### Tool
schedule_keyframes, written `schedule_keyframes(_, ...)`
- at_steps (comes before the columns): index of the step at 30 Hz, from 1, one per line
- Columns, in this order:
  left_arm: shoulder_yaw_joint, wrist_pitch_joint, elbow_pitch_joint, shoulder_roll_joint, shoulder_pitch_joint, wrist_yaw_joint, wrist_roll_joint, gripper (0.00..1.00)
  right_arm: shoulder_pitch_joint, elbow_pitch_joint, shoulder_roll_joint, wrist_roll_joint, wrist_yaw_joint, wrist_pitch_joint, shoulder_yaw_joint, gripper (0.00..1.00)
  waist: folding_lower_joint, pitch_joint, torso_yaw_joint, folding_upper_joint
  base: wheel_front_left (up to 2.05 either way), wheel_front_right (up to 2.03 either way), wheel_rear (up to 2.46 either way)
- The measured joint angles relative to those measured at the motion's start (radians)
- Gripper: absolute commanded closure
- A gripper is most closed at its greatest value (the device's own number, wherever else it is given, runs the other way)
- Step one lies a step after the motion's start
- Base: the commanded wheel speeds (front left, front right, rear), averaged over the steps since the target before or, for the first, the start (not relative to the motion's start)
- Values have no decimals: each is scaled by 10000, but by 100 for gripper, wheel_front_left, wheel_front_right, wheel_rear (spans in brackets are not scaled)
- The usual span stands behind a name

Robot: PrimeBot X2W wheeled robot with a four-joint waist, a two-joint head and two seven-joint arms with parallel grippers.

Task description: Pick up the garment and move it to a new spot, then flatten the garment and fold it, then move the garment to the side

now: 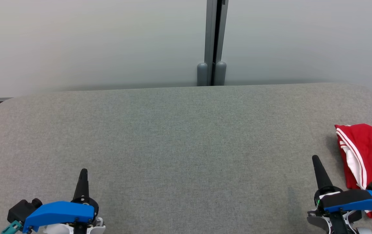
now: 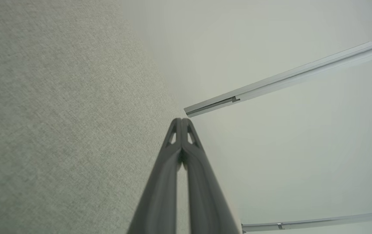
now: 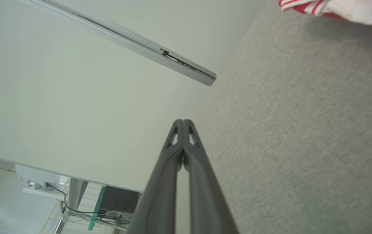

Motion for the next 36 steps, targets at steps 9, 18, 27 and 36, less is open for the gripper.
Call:
schedule_keyframes(9,245,244,-132,2,-48,-127,-851,100,21,-184,-2,878,0,249,-81,100,0,1,-3,0,0,0,0)
schedule_keyframes(18,399,447,-226,0,-166,-276,-1630,100,66,-378,-2,1668,0,439,-151,100,-1,1,-5,0,0,0,0)
schedule_keyframes(27,602,654,-316,-2,-205,-382,-2343,100,132,-523,-4,2429,0,650,-217,100,0,2,-8,-2,0,0,0)
schedule_keyframes(36,761,840,-414,-2,-239,-512,-3010,100,163,-704,-8,3141,0,836,-274,100,0,3,-10,-2,0,0,0)
